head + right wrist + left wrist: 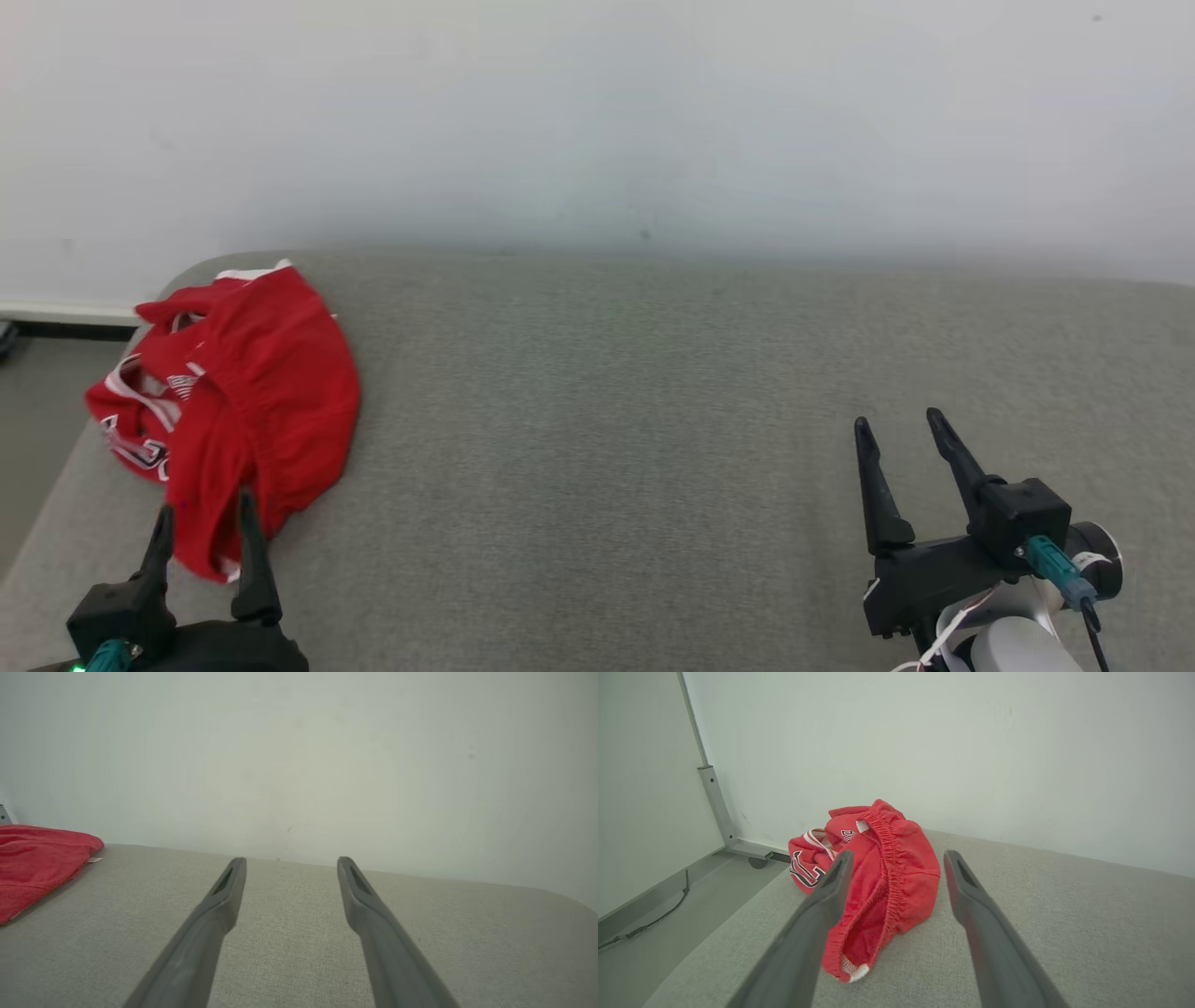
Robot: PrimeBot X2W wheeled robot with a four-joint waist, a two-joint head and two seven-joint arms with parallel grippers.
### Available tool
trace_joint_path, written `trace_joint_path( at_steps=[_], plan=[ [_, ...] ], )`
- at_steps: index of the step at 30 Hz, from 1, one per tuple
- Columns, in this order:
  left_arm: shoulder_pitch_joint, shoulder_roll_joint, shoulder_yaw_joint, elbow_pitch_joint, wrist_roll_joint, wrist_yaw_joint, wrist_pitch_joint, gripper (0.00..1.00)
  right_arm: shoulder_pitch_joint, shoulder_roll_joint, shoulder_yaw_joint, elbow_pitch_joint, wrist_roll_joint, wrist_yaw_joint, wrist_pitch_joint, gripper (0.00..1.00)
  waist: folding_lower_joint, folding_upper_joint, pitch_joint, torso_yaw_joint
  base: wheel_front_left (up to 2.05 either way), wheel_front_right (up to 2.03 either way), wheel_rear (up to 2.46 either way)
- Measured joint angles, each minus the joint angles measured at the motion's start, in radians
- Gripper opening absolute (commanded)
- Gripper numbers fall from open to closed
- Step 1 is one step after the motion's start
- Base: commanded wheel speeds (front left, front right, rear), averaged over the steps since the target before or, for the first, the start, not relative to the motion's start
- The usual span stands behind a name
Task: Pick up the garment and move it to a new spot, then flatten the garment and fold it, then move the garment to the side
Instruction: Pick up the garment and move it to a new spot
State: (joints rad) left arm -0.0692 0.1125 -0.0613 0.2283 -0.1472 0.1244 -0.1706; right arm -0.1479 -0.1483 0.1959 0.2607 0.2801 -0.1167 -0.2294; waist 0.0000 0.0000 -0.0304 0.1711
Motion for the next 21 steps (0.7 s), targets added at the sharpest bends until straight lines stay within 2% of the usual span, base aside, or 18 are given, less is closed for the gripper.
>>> trace_joint_path(
  at_steps=[8, 19, 21],
  plan=[
    [0.026, -0.009, 0.038, -0.024, 0.017, 0.000, 0.003, 1.00, -0.010, 0.018, 0.029, 0.030, 0.000, 0.020, -0.001, 1.00, 0.0000, 0.0000, -0.010, 0.112, 0.00, 0.00, 0.00],
    [0.033, -0.009, 0.047, -0.051, 0.024, 0.000, 0.021, 1.00, -0.035, 0.027, 0.045, 0.035, 0.000, 0.021, -0.001, 1.00, 0.0000, 0.0000, -0.014, 0.269, 0.00, 0.00, 0.00],
    [0.039, -0.009, 0.058, -0.053, 0.024, 0.000, 0.021, 1.00, -0.054, 0.035, 0.056, 0.048, 0.000, 0.030, -0.001, 1.00, 0.0000, 0.0000, -0.012, 0.292, 0.00, 0.00, 0.00]
  ],
)
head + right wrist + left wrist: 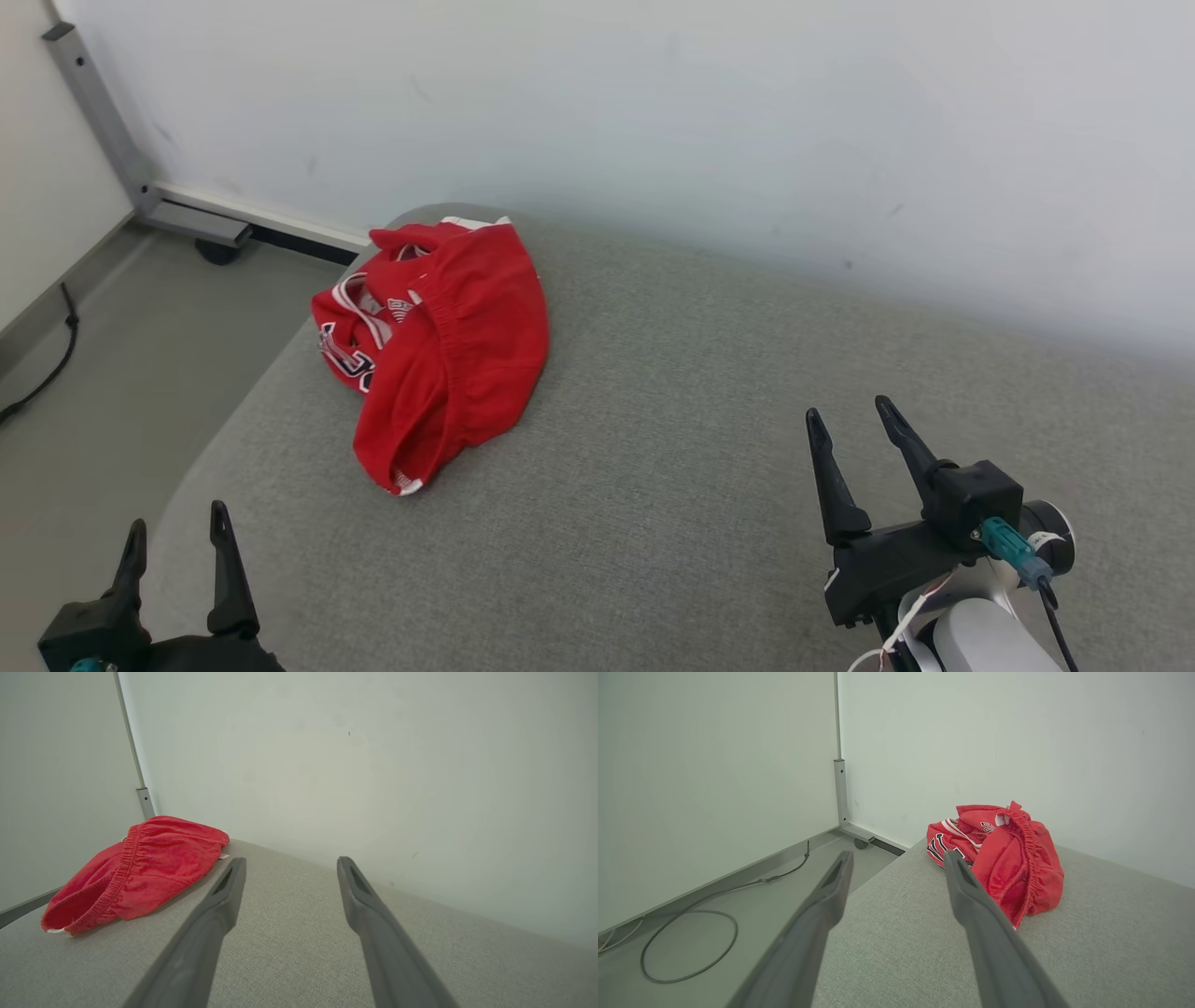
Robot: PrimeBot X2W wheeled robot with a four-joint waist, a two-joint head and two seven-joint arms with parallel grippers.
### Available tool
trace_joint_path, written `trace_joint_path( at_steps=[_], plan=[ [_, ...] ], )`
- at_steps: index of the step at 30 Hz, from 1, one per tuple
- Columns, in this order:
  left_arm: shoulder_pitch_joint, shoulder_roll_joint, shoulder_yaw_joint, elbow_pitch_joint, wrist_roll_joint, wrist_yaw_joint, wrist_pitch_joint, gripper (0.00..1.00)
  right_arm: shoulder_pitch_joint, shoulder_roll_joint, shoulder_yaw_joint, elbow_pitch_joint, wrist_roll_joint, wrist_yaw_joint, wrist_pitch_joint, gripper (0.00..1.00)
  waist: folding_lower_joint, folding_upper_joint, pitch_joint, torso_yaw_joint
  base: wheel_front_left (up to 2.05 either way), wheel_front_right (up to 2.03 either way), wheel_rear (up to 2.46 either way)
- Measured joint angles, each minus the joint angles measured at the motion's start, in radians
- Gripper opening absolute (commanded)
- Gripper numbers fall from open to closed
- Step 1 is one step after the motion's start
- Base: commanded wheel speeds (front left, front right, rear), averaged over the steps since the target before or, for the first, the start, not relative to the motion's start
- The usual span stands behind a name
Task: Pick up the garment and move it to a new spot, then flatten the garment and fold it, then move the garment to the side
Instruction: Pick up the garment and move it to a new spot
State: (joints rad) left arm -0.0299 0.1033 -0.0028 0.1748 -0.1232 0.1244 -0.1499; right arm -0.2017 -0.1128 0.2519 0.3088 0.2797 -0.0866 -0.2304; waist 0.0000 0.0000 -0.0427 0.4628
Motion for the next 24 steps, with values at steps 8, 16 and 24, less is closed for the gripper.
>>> trace_joint_path(
  at_steps=[8, 16, 24],
  plan=[
    [0.007, -0.005, 0.014, -0.017, 0.000, 0.000, 0.004, 1.00, -0.013, 0.002, 0.006, 0.023, 0.000, 0.007, 0.000, 1.00, 0.0000, 0.0000, 0.007, 0.041, 0.00, 0.00, 0.00],
    [-0.011, 0.013, -0.020, -0.015, 0.000, -0.035, 0.036, 1.00, -0.013, 0.002, 0.010, 0.038, 0.000, 0.008, -0.005, 1.00, 0.0000, 0.0000, 0.006, 0.039, 0.00, 0.00, 0.00],
    [-0.404, 0.121, -0.106, 0.087, -0.006, -0.228, 0.166, 1.00, -0.014, -0.010, 0.023, 0.034, -0.016, 0.014, 0.002, 1.00, 0.0000, 0.0000, 0.027, 0.035, 0.00, 0.00, 0.00]
  ],
)
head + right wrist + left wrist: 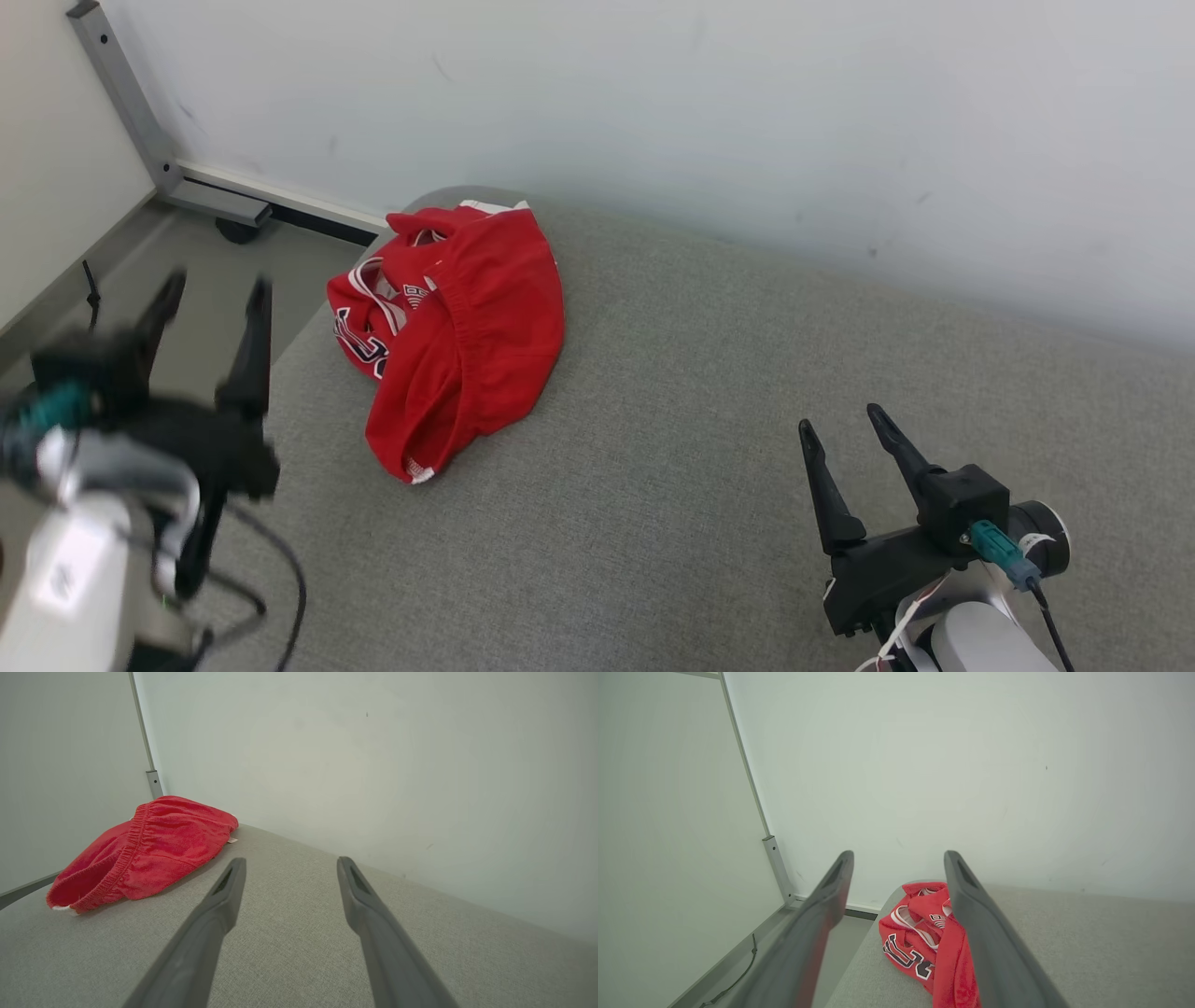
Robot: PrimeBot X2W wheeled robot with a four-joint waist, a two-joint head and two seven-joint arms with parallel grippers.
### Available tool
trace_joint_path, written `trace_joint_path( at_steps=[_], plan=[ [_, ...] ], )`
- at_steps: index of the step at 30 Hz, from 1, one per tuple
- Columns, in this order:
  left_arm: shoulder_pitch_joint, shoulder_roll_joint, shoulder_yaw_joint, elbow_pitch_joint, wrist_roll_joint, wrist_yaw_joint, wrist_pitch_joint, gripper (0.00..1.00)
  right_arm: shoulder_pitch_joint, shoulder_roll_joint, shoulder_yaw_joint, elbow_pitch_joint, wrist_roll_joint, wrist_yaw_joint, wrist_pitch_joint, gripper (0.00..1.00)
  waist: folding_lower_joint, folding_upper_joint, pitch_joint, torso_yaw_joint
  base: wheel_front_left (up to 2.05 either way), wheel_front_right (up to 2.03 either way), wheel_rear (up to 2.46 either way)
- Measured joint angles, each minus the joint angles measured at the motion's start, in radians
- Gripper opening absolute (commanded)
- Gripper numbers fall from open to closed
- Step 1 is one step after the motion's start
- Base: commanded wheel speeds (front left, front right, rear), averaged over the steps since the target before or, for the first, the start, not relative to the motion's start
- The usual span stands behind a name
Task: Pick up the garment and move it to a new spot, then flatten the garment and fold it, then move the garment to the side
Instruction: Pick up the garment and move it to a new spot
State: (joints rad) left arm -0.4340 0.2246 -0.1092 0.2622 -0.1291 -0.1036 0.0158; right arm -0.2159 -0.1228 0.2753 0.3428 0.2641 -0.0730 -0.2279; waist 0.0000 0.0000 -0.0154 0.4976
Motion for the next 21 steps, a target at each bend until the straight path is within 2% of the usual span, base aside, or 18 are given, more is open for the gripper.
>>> trace_joint_path(
  at_steps=[2, 9, 16, 21],
  plan=[
    [-0.112, 0.001, -0.019, 0.056, -0.010, -0.019, 0.051, 1.00, -0.001, -0.003, 0.006, -0.003, -0.004, 0.003, 0.001, 1.00, 0.0004, 0.0001, 0.010, -0.003, 0.00, 0.00, 0.00],
    [-0.367, -0.022, -0.027, 0.308, -0.107, -0.021, 0.232, 1.00, -0.002, -0.041, 0.007, -0.026, -0.032, 0.002, 0.026, 1.00, 0.0003, 0.0000, 0.041, -0.027, 0.00, 0.00, 0.00],
    [-0.407, -0.020, -0.012, 0.511, -0.225, -0.021, 0.453, 1.00, -0.004, -0.079, 0.021, -0.072, -0.059, 0.002, 0.064, 1.00, 0.0002, 0.0001, 0.072, -0.075, 0.00, 0.00, 0.00],
    [-0.443, 0.009, -0.029, 0.565, -0.277, -0.021, 0.546, 1.00, -0.019, -0.097, 0.039, -0.107, -0.087, 0.003, 0.090, 1.00, 0.0002, 0.0001, 0.094, -0.108, 0.00, 0.00, 0.00]
  ],
)
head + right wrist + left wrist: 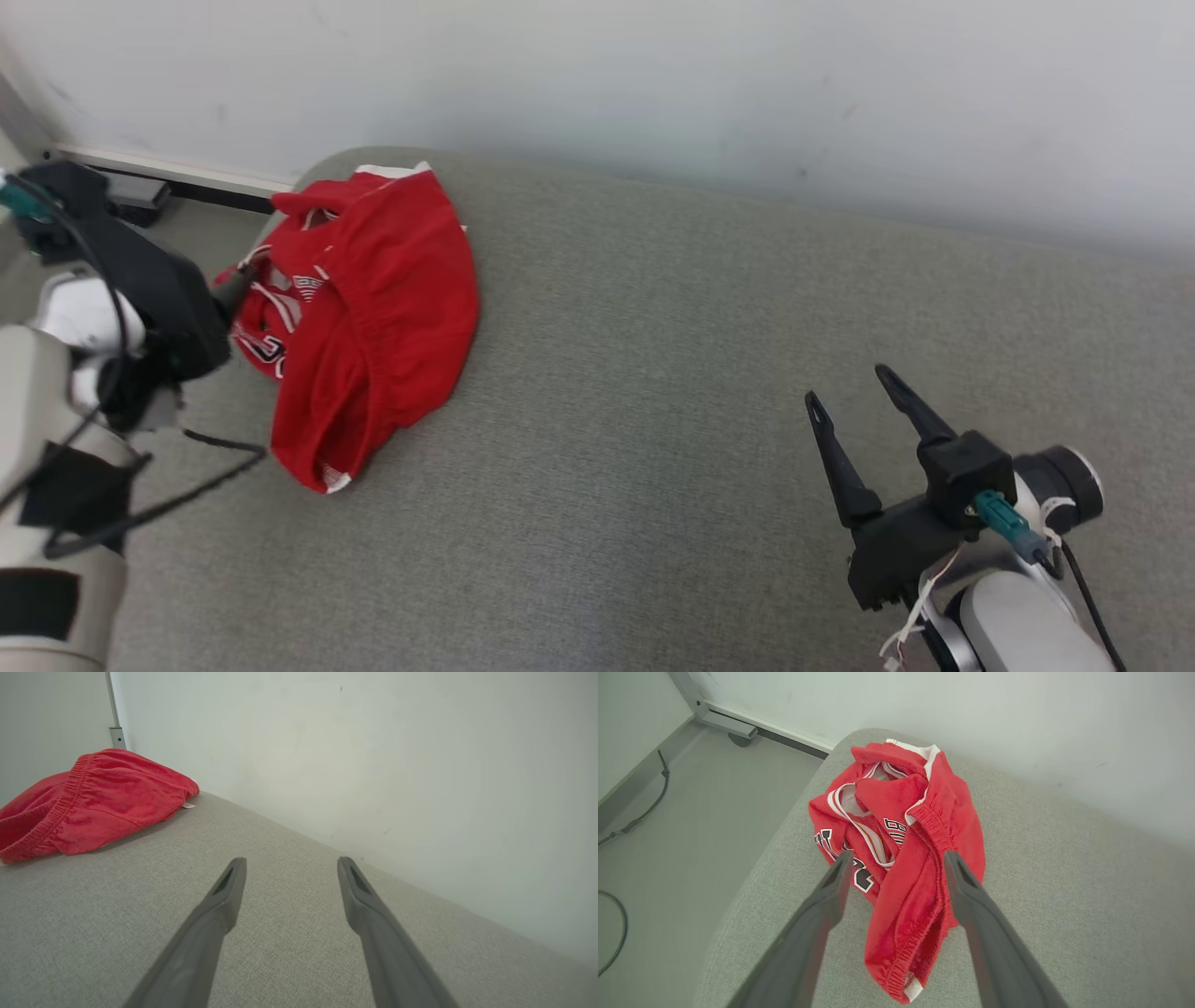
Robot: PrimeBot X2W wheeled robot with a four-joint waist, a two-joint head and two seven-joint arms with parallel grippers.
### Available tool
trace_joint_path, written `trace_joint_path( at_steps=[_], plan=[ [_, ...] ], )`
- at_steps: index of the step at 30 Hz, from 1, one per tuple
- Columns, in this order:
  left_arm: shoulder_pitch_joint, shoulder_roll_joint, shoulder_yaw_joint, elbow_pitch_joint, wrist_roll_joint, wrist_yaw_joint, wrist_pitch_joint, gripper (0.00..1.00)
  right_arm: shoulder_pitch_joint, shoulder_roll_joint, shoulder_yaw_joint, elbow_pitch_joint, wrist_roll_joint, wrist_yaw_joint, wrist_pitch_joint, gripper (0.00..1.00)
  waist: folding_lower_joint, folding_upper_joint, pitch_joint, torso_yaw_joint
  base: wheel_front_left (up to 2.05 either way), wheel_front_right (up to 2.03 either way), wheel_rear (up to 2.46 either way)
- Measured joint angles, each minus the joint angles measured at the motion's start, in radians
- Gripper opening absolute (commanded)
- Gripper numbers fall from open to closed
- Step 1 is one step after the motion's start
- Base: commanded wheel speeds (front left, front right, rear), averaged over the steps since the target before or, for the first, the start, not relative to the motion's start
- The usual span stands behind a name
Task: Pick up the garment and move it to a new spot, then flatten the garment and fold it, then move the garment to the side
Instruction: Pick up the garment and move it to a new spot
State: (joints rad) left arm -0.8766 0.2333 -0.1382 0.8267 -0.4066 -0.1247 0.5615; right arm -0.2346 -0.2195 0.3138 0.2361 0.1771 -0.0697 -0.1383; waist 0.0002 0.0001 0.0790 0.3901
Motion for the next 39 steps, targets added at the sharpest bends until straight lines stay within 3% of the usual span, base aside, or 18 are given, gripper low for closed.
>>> trace_joint_path(
  at_steps=[5, 16, 27, 28, 29, 30, 32, 39],
  plan=[
    [-0.052, 0.047, -0.006, 0.042, -0.036, 0.000, 0.086, 1.00, -0.022, -0.026, 0.002, -0.050, -0.021, 0.001, 0.034, 1.00, 0.0000, 0.0000, 0.036, -0.043, 0.00, 0.00, 0.00],
    [-0.083, 0.054, -0.099, 0.105, -0.078, 0.000, 0.230, 1.00, -0.026, -0.076, -0.021, -0.122, -0.030, 0.001, 0.085, 1.00, 0.0000, 0.0001, 0.132, -0.110, 0.00, 0.00, 0.00],
    [-0.093, 0.078, -0.174, 0.176, -0.098, 0.000, 0.293, 1.00, -0.042, -0.098, -0.035, -0.175, -0.037, -0.002, 0.127, 1.00, -0.0001, 0.0001, 0.198, -0.130, 0.00, 0.00, 0.00],
    [-0.093, 0.076, -0.170, 0.182, -0.110, 0.000, 0.294, 0.94, -0.042, -0.100, -0.035, -0.178, -0.037, -0.002, 0.131, 1.00, -0.0001, 0.0001, 0.202, -0.131, 0.00, 0.00, 0.00],
    [-0.093, 0.073, -0.162, 0.188, -0.126, 0.000, 0.295, 0.80, -0.042, -0.100, -0.035, -0.180, -0.037, -0.002, 0.133, 1.00, -0.0001, 0.0001, 0.205, -0.131, 0.00, 0.00, 0.00],
    [-0.093, 0.072, -0.159, 0.191, -0.133, 0.000, 0.295, 0.72, -0.042, -0.100, -0.035, -0.184, -0.037, -0.002, 0.139, 1.00, -0.0002, 0.0001, 0.209, -0.131, 0.00, 0.00, 0.00],
    [-0.093, 0.066, -0.157, 0.196, -0.144, 0.000, 0.294, 0.00, -0.042, -0.100, -0.036, -0.185, -0.037, -0.007, 0.140, 1.00, -0.0001, 0.0000, 0.215, -0.130, 0.00, 0.00, 0.00],
    [-0.096, 0.072, -0.193, 0.188, -0.175, 0.000, 0.275, 0.00, -0.043, -0.101, -0.038, -0.193, -0.038, -0.009, 0.157, 1.00, -0.0001, 0.0000, 0.221, -0.123, 0.00, 0.00, 0.00]
  ],
)
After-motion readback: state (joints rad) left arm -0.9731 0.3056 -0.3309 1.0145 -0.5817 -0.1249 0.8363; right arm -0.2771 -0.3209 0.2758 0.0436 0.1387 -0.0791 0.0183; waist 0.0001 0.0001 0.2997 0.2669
